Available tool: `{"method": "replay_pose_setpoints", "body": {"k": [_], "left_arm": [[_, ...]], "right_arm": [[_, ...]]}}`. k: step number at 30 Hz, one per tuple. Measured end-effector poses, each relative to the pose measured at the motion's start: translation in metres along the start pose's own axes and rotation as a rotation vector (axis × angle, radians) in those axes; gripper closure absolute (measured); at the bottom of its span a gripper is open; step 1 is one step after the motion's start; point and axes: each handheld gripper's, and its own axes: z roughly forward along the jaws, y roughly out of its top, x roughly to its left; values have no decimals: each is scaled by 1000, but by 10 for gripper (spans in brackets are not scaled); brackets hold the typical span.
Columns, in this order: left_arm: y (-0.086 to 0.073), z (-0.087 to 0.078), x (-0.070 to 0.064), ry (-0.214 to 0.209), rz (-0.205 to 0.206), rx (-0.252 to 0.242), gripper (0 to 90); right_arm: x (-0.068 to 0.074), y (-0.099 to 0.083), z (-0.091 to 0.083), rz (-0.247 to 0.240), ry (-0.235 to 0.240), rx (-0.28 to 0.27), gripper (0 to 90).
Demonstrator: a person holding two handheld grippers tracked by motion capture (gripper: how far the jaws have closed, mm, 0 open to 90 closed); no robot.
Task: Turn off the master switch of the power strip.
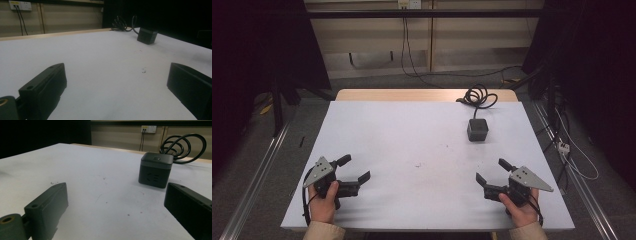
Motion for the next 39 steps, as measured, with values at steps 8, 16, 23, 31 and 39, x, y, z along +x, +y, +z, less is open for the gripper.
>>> {"method": "replay_pose_setpoints", "body": {"k": [8,16,23,31,39], "left_arm": [[0,0,0,-2,-4,-8,21],[1,-1,-1,-6,-3,-15,21],[0,0,-2,-14,-1,-14,21],[0,0,-1,-15,-3,-16,21],[0,0,-2,-15,-3,-14,21]], "right_arm": [[-2,9,10,-19,1,7,56],[-12,13,20,-3,-28,26,62],[-19,18,26,-4,-48,27,62],[-24,22,30,0,-53,22,63],[-26,25,33,0,-48,28,66]]}}
